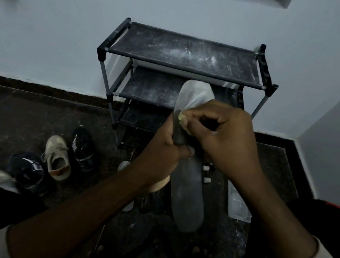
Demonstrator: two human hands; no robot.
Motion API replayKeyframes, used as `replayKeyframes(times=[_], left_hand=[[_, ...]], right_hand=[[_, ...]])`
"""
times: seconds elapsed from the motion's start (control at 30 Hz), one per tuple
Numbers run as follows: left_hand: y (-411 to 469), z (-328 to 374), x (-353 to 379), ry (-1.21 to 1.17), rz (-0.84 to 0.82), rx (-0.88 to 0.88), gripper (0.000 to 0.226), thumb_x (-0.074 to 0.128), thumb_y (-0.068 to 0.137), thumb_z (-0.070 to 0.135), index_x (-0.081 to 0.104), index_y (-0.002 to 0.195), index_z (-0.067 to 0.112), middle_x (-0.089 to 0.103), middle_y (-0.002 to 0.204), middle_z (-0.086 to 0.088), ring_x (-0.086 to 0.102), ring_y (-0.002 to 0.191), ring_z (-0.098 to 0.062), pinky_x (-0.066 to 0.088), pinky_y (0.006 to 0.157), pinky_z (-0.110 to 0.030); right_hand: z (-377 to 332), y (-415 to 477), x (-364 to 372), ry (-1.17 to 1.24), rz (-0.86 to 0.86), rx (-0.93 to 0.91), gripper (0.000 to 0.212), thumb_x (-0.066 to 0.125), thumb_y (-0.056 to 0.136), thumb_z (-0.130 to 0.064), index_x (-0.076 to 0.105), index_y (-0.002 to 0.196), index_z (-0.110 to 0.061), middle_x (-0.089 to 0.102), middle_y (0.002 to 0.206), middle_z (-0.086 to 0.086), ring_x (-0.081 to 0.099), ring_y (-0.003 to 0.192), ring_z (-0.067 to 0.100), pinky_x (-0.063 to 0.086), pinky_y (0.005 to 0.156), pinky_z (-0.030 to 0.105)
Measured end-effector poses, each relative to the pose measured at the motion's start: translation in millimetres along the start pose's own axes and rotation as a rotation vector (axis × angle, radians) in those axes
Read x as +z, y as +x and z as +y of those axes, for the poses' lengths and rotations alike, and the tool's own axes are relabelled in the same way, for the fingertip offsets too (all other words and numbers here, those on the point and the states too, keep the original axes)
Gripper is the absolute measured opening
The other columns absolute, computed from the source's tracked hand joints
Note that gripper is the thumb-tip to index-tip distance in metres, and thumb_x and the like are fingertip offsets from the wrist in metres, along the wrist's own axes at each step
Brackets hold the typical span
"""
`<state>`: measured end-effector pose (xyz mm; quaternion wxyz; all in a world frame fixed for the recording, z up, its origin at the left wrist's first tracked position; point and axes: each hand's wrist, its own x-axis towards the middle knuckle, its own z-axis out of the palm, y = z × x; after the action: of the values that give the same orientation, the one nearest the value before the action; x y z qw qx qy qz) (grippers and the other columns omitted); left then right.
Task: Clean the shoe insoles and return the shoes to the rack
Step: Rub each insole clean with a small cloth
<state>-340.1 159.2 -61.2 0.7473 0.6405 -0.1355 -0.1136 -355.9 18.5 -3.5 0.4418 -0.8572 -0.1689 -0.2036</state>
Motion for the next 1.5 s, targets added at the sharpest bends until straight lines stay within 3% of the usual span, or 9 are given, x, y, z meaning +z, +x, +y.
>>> replayKeyframes(times=[0.1, 0.23, 0.37, 0.57, 0.67, 0.77, 1.23, 1.37, 1.5], left_hand=[[1.1, 1.3, -2.3, -0.032, 0.017, -0.021, 0.062, 0.058, 0.067, -0.007, 0.049, 0.124, 0.017, 0.066, 0.112, -0.004, 0.067, 0.106, -0.015, 0.054, 0.083, -0.026], [-1.9, 1.4, -1.3, -0.018, -0.017, -0.002, 0.067, 0.058, 0.072, -0.003, 0.047, 0.135, 0.017, 0.06, 0.133, -0.014, 0.057, 0.128, -0.03, 0.051, 0.101, -0.045], [-1.4, 2.3, -1.9, -0.052, 0.001, -0.022, 0.071, 0.058, 0.069, -0.008, 0.044, 0.136, 0.008, 0.066, 0.119, -0.005, 0.065, 0.114, -0.017, 0.054, 0.086, -0.028], [-3.8, 6.2, -0.2, -0.119, -0.017, -0.036, 0.063, 0.055, 0.078, -0.014, 0.046, 0.135, 0.012, 0.058, 0.132, -0.018, 0.059, 0.121, -0.029, 0.057, 0.084, -0.03], [-1.2, 3.6, -4.3, -0.159, 0.019, -0.054, 0.058, 0.059, 0.075, -0.005, 0.054, 0.129, 0.016, 0.064, 0.129, -0.017, 0.06, 0.123, -0.035, 0.05, 0.101, -0.056], [-0.1, 2.8, -4.5, -0.244, 0.033, -0.101, 0.058, 0.06, 0.082, -0.003, 0.052, 0.135, 0.018, 0.065, 0.13, -0.016, 0.062, 0.121, -0.038, 0.046, 0.099, -0.069], [0.9, 8.3, -4.7, -0.323, 0.133, -0.173, 0.039, 0.044, 0.106, 0.039, 0.057, 0.137, 0.019, 0.064, 0.134, -0.014, 0.059, 0.127, -0.034, 0.039, 0.11, -0.062], [-2.3, 11.2, -1.6, -0.409, 0.106, -0.228, 0.04, 0.038, 0.109, 0.036, 0.051, 0.142, 0.018, 0.062, 0.136, -0.016, 0.06, 0.125, -0.038, 0.043, 0.102, -0.069], [-5.3, 14.2, 0.7, -0.431, 0.089, -0.188, 0.04, 0.036, 0.109, 0.033, 0.053, 0.14, 0.014, 0.064, 0.134, -0.016, 0.059, 0.126, -0.035, 0.039, 0.109, -0.065]], right_hand=[[0.5, -4.0, 0.9, -0.027, -0.066, 0.009, 0.01, 0.077, 0.087, -0.009, 0.082, 0.093, -0.014, 0.075, 0.088, -0.009, 0.07, 0.082, 0.004, 0.058, 0.075, 0.03], [3.7, 4.5, -6.3, -0.049, 0.04, 0.032, 0.007, 0.077, 0.087, -0.012, 0.081, 0.091, -0.016, 0.075, 0.088, -0.009, 0.07, 0.081, 0.005, 0.058, 0.076, 0.031], [-0.8, -1.2, 2.3, -0.084, -0.025, -0.016, 0.008, 0.076, 0.087, -0.012, 0.081, 0.091, -0.016, 0.075, 0.086, -0.008, 0.07, 0.081, 0.005, 0.057, 0.075, 0.031], [5.7, 4.1, -7.8, -0.11, 0.025, 0.024, 0.007, 0.078, 0.087, -0.014, 0.081, 0.092, -0.017, 0.074, 0.089, -0.01, 0.07, 0.081, 0.004, 0.058, 0.076, 0.03], [6.0, -1.3, -4.2, -0.152, -0.033, -0.015, 0.008, 0.077, 0.088, -0.014, 0.081, 0.093, -0.018, 0.074, 0.09, -0.01, 0.069, 0.083, 0.003, 0.058, 0.077, 0.035], [11.0, 2.4, -11.4, -0.155, 0.05, 0.006, 0.008, 0.076, 0.088, -0.014, 0.08, 0.094, -0.017, 0.074, 0.09, -0.008, 0.069, 0.082, 0.004, 0.058, 0.076, 0.034], [11.5, -0.6, -7.4, -0.204, -0.042, 0.014, 0.013, 0.076, 0.088, -0.012, 0.081, 0.098, -0.017, 0.073, 0.092, -0.008, 0.066, 0.084, 0.001, 0.055, 0.079, 0.023], [14.6, 3.4, -10.7, -0.203, 0.093, 0.062, 0.01, 0.076, 0.089, -0.015, 0.08, 0.098, -0.017, 0.07, 0.09, -0.011, 0.064, 0.08, -0.002, 0.05, 0.075, 0.01], [12.8, -1.0, -5.7, -0.231, 0.029, 0.053, 0.009, 0.076, 0.089, -0.017, 0.08, 0.098, -0.017, 0.072, 0.092, -0.008, 0.066, 0.083, 0.001, 0.057, 0.079, 0.025]])
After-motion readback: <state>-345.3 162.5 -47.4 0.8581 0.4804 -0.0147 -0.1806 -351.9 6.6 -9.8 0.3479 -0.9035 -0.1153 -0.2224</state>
